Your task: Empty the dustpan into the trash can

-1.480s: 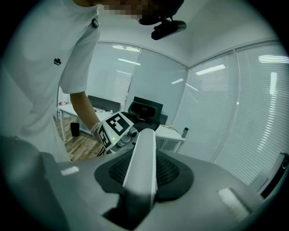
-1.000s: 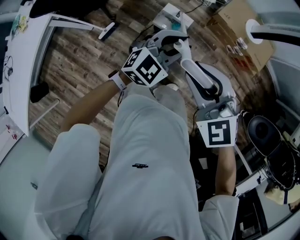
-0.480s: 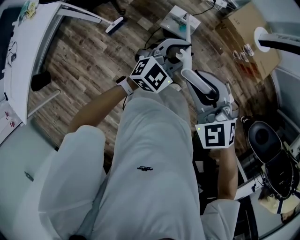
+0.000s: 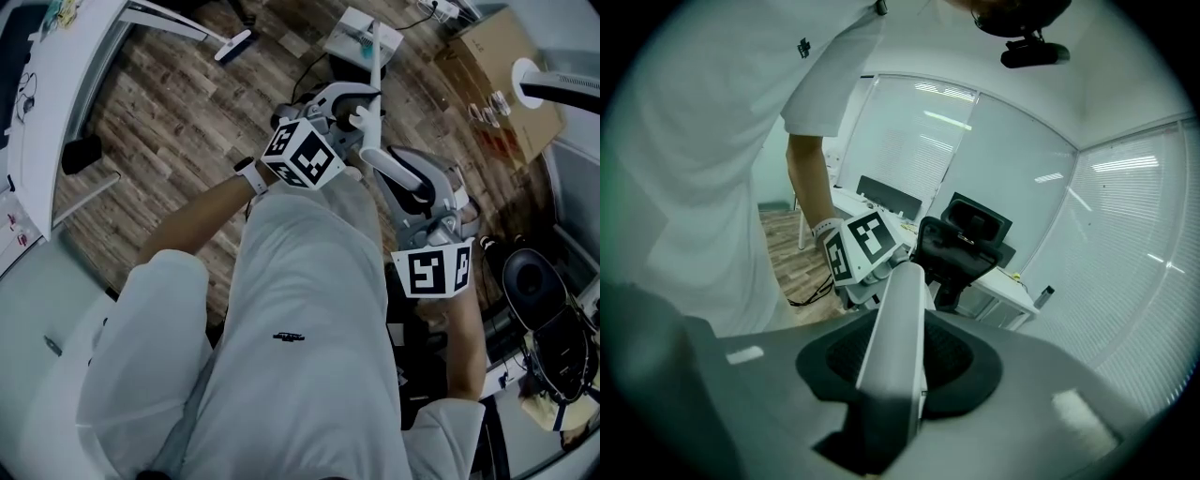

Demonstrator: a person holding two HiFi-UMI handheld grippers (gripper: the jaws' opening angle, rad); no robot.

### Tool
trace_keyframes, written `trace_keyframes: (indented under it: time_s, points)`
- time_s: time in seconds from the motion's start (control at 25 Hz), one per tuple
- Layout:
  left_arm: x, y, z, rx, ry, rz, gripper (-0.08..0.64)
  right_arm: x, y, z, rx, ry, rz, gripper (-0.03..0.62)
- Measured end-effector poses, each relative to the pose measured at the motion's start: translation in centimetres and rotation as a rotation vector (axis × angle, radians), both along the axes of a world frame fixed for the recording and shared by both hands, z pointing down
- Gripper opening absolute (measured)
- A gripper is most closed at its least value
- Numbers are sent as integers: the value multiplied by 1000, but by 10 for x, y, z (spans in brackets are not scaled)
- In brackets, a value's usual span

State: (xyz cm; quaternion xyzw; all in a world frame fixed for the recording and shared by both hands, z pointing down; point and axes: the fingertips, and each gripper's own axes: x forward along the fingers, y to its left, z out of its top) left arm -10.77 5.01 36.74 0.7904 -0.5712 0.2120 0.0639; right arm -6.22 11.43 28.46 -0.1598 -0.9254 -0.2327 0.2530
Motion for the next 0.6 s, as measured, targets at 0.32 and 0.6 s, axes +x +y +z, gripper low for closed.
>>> trace_keyframes:
  time_s: [0.32,0.6]
  points:
    - [0,-3,-12,23,-63,-29,114,0,-5,-12,25,-16,-7,127]
    - [3,-7,-22,31,-82,-28,114,4,-8,-20,43,-32,-6,127]
